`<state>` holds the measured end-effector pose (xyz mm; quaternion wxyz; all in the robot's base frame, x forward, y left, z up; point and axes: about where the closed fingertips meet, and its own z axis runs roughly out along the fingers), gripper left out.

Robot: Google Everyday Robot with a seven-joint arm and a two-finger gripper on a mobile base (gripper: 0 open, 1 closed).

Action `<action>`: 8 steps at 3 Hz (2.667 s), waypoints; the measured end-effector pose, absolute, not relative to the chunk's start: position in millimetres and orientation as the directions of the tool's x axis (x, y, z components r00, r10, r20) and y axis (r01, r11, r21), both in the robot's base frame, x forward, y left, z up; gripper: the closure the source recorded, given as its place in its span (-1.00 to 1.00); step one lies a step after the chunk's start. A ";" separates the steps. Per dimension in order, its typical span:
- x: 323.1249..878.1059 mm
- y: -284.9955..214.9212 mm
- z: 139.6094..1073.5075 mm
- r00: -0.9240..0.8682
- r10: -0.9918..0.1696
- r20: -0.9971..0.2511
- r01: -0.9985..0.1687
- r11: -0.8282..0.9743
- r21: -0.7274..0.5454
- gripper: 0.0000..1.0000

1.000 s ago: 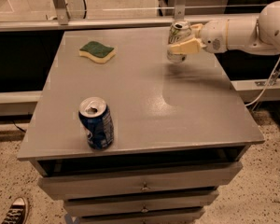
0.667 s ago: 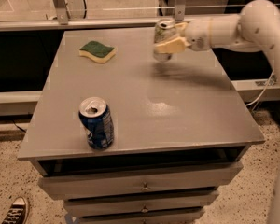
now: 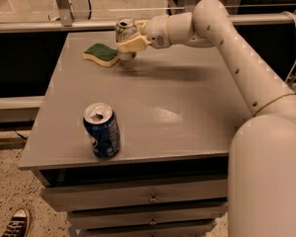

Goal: Move 7up can near sponge

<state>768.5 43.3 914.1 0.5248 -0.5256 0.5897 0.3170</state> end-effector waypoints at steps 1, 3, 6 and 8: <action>777.3 78.2 907.3 0.105 -0.290 -0.951 -0.963 0.211 -0.170 1.00; 788.7 83.9 901.9 0.094 -0.308 -0.947 -0.959 0.228 -0.169 1.00; 793.1 71.2 907.6 0.082 -0.297 -0.951 -0.953 0.257 -0.162 1.00; 792.1 72.9 896.1 0.027 -0.273 -0.962 -0.962 0.255 -0.099 0.06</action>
Offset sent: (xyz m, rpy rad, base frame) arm 0.0235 0.0533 -0.0210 -0.0338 0.0307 0.0339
